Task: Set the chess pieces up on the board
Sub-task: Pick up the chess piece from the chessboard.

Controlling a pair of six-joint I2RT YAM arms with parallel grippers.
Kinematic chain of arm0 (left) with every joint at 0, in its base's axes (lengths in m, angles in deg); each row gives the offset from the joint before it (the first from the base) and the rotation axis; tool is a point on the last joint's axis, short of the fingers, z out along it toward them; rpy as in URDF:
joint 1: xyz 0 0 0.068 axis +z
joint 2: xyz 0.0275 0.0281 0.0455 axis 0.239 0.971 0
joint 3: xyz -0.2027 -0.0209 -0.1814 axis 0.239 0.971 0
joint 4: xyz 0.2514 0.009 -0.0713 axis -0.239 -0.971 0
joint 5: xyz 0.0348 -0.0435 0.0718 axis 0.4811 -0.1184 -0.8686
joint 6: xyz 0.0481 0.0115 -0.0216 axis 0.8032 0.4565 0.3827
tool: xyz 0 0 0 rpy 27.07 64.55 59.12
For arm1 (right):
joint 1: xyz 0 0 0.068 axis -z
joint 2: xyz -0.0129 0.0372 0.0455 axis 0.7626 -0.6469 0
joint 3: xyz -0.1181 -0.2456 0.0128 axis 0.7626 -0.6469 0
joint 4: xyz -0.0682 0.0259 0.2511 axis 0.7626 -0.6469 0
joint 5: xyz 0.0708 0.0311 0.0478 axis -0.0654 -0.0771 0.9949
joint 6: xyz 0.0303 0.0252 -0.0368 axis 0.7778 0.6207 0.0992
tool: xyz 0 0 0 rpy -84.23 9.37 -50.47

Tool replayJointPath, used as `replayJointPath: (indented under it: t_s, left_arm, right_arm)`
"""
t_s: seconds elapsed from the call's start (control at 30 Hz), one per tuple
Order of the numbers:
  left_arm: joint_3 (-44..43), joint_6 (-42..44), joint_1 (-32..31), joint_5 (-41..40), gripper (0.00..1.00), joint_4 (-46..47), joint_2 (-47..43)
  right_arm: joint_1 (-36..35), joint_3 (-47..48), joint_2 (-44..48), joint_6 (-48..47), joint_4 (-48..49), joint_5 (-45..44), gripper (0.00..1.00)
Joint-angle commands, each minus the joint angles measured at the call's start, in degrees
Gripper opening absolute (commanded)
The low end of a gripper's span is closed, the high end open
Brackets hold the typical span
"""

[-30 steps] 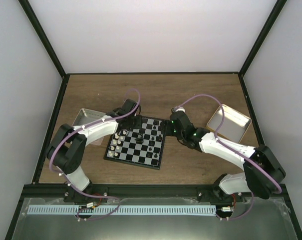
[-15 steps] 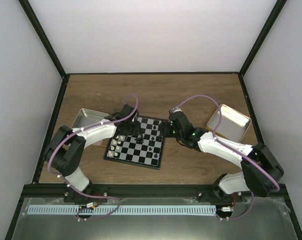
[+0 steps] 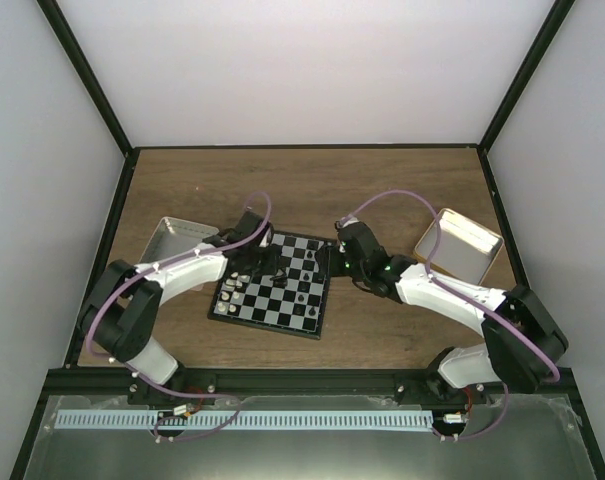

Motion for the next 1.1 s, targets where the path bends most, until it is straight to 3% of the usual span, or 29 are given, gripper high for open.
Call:
replayJointPath:
  t_s: [0.0,0.27,0.6,1.07]
  left_arm:
    - [1.5,-2.1,-0.2,-3.1,0.3,-0.2,-4.4]
    - [5.1,-6.9,0.1,-9.1,0.3,1.3,-12.2]
    - [9.9,-10.3,0.3,-8.4,0.32,4.4,-16.4]
    - [10.8,-10.2,0.3,-7.2,0.32,5.9,-15.4]
  right_arm:
    - [-0.2,3.5,-0.6,-4.8,2.8,6.8,0.6]
    - [-6.2,14.9,-12.5,-10.8,-3.5,11.4,0.52]
    - [-9.0,23.7,-24.8,-7.6,-10.8,9.8,0.38]
    - [-9.1,25.8,-28.3,-5.2,-12.2,8.1,0.31]
